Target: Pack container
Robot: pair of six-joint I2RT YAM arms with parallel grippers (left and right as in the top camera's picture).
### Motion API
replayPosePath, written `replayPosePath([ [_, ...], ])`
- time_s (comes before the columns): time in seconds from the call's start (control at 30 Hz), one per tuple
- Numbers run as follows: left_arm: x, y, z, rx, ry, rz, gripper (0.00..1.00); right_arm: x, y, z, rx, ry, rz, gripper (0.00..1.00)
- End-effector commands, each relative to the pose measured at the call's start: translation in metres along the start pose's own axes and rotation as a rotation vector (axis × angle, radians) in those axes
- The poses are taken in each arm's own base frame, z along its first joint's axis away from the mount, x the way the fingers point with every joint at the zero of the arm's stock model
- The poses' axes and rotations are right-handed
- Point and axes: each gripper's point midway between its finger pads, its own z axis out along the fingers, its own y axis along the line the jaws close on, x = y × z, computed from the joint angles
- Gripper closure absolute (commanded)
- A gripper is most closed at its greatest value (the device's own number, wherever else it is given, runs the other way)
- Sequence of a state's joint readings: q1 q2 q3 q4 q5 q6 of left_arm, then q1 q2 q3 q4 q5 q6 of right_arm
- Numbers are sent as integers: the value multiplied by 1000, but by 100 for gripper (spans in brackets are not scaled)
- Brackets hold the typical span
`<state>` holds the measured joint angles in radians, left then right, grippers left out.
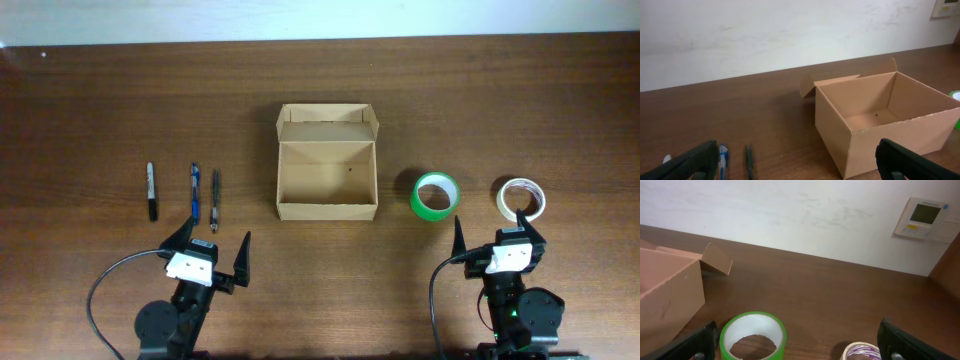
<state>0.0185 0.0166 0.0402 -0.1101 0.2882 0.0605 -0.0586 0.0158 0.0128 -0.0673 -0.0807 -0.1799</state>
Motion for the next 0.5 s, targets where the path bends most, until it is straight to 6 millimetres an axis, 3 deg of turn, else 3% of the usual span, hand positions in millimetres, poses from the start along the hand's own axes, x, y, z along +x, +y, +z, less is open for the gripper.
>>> replayPosePath([
  [0.0, 1, 0, 0, 0, -7, 14, 1, 2, 0, 0, -1, 0, 4, 1],
  [0.2, 0, -18, -1, 107, -9, 13, 1, -1, 7, 0, -42, -14, 6, 1],
  [0.3, -2, -22, -2, 132, 3, 8, 1, -12, 14, -2, -92, -39, 106, 1],
  [0.37, -9, -23, -5, 132, 9, 7, 1, -32, 14, -6, -110, -85, 238, 1],
  [0.47, -32, -23, -12, 131, 5, 38, 1, -79, 12, -19, -150, -184, 348, 1],
])
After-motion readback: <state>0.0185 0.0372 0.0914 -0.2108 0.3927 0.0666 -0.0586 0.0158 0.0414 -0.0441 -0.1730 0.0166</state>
